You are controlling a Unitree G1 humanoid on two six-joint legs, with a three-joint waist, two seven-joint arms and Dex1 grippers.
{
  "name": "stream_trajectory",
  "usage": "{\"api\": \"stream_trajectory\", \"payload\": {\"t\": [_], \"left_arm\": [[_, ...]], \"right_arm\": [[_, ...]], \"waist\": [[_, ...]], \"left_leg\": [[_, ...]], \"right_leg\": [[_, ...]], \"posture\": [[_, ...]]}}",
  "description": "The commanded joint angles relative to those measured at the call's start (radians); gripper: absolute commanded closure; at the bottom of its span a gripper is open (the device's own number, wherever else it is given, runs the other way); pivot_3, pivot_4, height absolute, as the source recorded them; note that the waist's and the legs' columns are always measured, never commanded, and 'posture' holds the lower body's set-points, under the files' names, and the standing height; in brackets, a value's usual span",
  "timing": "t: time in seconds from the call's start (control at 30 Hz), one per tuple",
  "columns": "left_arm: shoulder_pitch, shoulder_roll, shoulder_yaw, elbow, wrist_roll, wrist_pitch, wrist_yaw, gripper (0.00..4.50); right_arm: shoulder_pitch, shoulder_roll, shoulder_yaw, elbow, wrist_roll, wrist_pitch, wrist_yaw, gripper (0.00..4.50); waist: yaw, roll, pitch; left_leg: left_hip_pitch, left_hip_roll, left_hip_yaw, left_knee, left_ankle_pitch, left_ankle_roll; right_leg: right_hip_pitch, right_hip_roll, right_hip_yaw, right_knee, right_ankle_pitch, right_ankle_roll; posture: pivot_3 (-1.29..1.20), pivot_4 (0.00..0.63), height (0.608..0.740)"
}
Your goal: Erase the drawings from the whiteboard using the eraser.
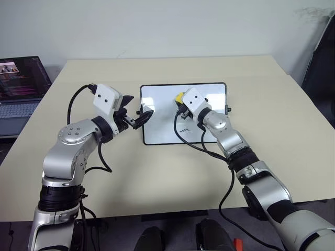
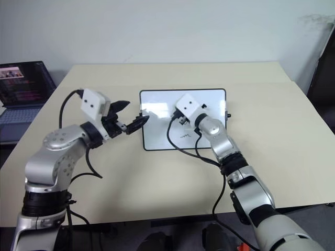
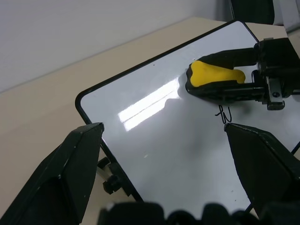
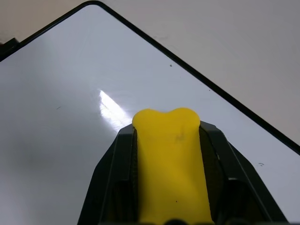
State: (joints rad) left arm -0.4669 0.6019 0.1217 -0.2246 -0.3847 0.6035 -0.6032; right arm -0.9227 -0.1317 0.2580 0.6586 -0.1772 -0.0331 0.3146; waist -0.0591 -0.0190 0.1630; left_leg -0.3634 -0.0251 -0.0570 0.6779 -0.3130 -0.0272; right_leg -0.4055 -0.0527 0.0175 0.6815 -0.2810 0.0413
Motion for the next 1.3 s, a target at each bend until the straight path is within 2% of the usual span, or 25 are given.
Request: {"api": "stream_trajectory", "payload": {"t": [0.03,0.23,0.47,0.77,1.03,1.2,1.3], "left_arm": [[-0.008,0.01,0.024,-0.038,-0.01,-0.016,-0.002,0.0],[-0.002,0.005,0.021,-0.048,-0.015,-0.012,0.003,0.0],[0.004,-0.002,0.015,-0.062,-0.022,-0.007,0.007,0.0],[0.007,-0.007,0.013,-0.07,-0.023,-0.008,0.007,0.0],[0.01,-0.014,0.012,-0.066,-0.018,-0.009,0.011,0.0],[0.043,-0.001,0.031,-0.061,-0.043,-0.008,-0.025,0.0],[0.104,0.03,0.049,-0.081,-0.089,-0.047,-0.122,0.0]], "right_arm": [[-0.006,-0.011,-0.006,0.046,-0.027,-0.01,-0.024,3.15],[-0.062,-0.03,-0.078,0.086,-0.015,-0.04,-0.143,3.15],[-0.068,-0.012,-0.098,0.095,0.003,-0.021,-0.144,3.15],[0.018,0.003,-0.009,0.042,-0.022,0.028,0.016,3.15],[0.045,-0.006,0.042,-0.003,-0.074,0.014,0.038,3.15],[0.033,-0.01,-0.046,-0.111,-0.006,-0.044,-0.006,3.15],[0.065,-0.018,-0.099,-0.21,0.045,-0.122,-0.015,3.15]], "waist": [[0.0,0.0,0.0],[0.003,0.0,0.0],[0.007,0.0,0.0],[-0.004,0.0,0.0],[-0.006,0.0,0.0],[-0.004,0.0,0.0],[0.0,0.0,0.0]], "left_leg": [[0.0,0.0,0.0,0.0,0.0,0.0],[0.0,0.0,0.0,0.0,0.0,0.0],[-0.001,0.0,-0.001,0.0,0.0,0.0],[0.0,0.0,0.0,0.0,0.0,0.0],[0.001,0.0,-0.001,0.0,0.0,0.001],[0.0,0.0,-0.001,0.0,0.0,0.001],[-0.002,0.001,-0.001,-0.001,0.0,-0.001]], "right_leg": [[0.0,0.0,0.0,0.0,0.0,0.0],[0.0,0.0,0.0,0.0,0.0,0.0],[0.0,0.0,0.0,-0.001,0.0,0.0],[0.0,0.0,0.0,-0.001,0.0,0.0],[0.001,0.0,0.0,0.0,0.001,-0.001],[0.0,0.0,0.0,0.0,0.001,-0.001],[-0.001,0.0,0.0,-0.002,0.001,-0.001]], "posture": [[0.0,0.15,0.74],[0.0,0.15,0.74],[0.0,0.15,0.74],[0.0,0.15,0.74],[0.0,0.15,0.74],[0.0,0.15,0.74],[0.0,0.15,0.74]]}}
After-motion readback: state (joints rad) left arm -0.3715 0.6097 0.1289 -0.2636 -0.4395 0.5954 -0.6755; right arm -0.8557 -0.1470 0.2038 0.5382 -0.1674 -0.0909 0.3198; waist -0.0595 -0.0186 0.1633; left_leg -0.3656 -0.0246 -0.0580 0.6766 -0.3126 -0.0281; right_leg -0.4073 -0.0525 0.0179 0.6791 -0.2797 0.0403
